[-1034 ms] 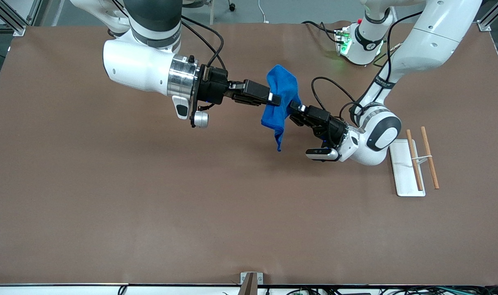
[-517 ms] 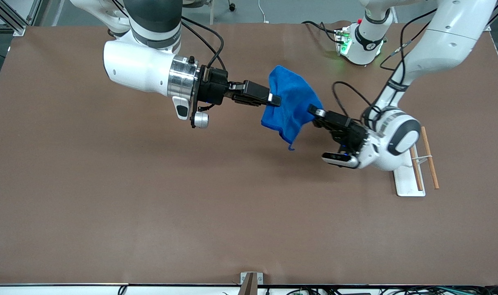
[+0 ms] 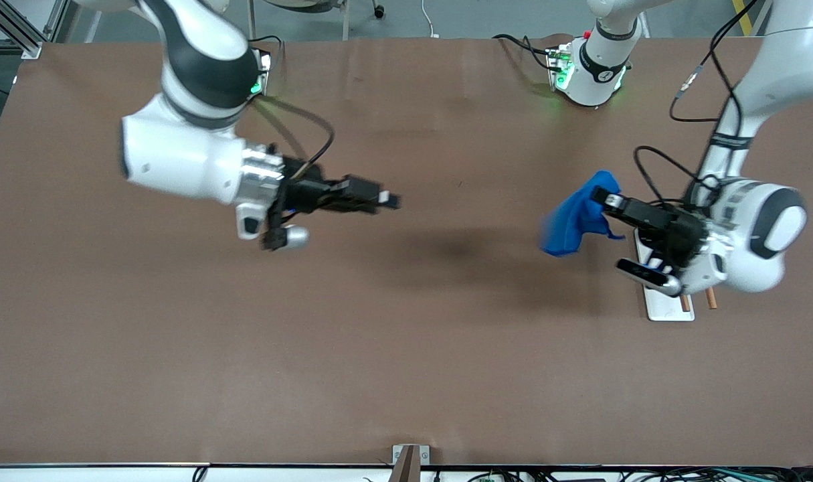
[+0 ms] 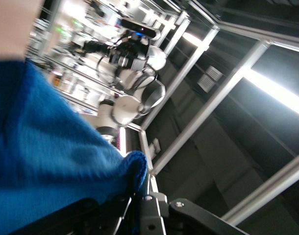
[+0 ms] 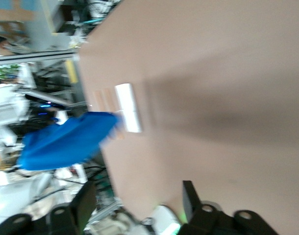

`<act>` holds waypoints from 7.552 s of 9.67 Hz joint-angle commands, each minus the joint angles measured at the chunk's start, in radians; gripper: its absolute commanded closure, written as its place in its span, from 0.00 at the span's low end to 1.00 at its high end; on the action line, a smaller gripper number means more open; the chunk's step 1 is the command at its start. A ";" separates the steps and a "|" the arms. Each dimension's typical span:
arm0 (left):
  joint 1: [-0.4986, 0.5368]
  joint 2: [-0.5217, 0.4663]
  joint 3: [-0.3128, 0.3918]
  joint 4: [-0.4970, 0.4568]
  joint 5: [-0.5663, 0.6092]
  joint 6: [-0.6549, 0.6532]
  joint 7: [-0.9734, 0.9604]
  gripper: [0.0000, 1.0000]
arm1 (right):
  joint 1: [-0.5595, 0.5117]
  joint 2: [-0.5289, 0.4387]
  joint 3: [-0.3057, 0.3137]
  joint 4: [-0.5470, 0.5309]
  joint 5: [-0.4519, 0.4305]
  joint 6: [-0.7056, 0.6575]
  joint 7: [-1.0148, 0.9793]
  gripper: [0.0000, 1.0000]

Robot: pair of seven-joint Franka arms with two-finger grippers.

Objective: Right arm passes towel to left arm to hang

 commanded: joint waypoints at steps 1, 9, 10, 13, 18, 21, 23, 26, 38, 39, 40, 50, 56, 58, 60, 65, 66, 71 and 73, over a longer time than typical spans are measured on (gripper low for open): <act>0.048 0.016 0.037 0.077 0.209 0.025 -0.020 1.00 | -0.003 -0.119 -0.127 -0.038 -0.281 -0.152 0.043 0.00; 0.121 0.012 0.169 0.192 0.746 0.106 -0.069 1.00 | 0.011 -0.323 -0.588 -0.019 -0.643 -0.364 -0.113 0.00; 0.128 0.012 0.178 0.192 0.802 0.143 -0.060 1.00 | 0.009 -0.370 -0.609 -0.019 -0.643 -0.419 -0.115 0.00; 0.145 -0.010 0.178 0.193 0.950 0.294 -0.077 1.00 | 0.005 -0.460 -0.643 -0.024 -0.641 -0.539 -0.145 0.00; 0.136 -0.023 0.165 0.298 1.191 0.336 -0.088 1.00 | 0.000 -0.451 -0.668 0.001 -0.646 -0.549 -0.238 0.00; 0.136 -0.020 0.163 0.287 1.249 0.388 -0.078 0.99 | 0.003 -0.337 -0.669 0.145 -0.646 -0.604 -0.238 0.00; 0.136 -0.023 0.157 0.261 1.245 0.389 -0.103 0.99 | 0.017 -0.333 -0.677 0.146 -0.652 -0.604 -0.241 0.00; 0.136 -0.021 0.131 0.244 1.245 0.387 -0.163 0.99 | 0.049 -0.337 -0.715 0.142 -0.651 -0.631 -0.291 0.00; 0.245 0.065 0.141 0.226 1.345 0.399 -0.049 0.69 | 0.049 -0.339 -0.720 0.139 -0.651 -0.644 -0.290 0.00; 0.256 0.065 0.141 0.227 1.348 0.401 -0.040 0.56 | 0.049 -0.339 -0.720 0.137 -0.651 -0.644 -0.290 0.00; 0.272 0.065 0.141 0.229 1.377 0.401 0.006 0.04 | 0.049 -0.339 -0.720 0.137 -0.649 -0.642 -0.287 0.00; 0.007 -0.168 0.088 0.321 1.474 0.410 -0.039 0.00 | 0.046 -0.339 -0.720 0.137 -0.651 -0.641 -0.282 0.00; -0.045 -0.427 -0.049 0.271 1.477 0.320 -0.064 0.00 | 0.046 -0.337 -0.721 0.142 -0.651 -0.642 -0.282 0.00; -0.230 -0.509 0.108 0.212 1.479 0.292 -0.081 0.00 | 0.048 -0.339 -0.721 0.143 -0.654 -0.642 -0.291 0.00; -0.284 -0.581 0.143 0.110 1.474 0.275 -0.081 0.00 | 0.049 -0.339 -0.721 0.139 -0.652 -0.641 -0.288 0.00; -0.295 -0.653 0.143 -0.003 1.468 0.289 -0.075 0.00 | 0.048 -0.339 -0.723 0.137 -0.651 -0.642 -0.291 0.00; -0.297 -0.681 0.143 -0.042 1.468 0.312 -0.075 0.00 | 0.048 -0.339 -0.723 0.137 -0.651 -0.644 -0.290 0.00; -0.321 -0.724 0.145 -0.092 1.466 0.341 -0.084 0.00 | 0.046 -0.339 -0.723 0.137 -0.651 -0.647 -0.290 0.00; -0.315 -0.690 0.145 -0.040 1.463 0.318 -0.084 0.00 | 0.045 -0.339 -0.723 0.137 -0.651 -0.647 -0.290 0.00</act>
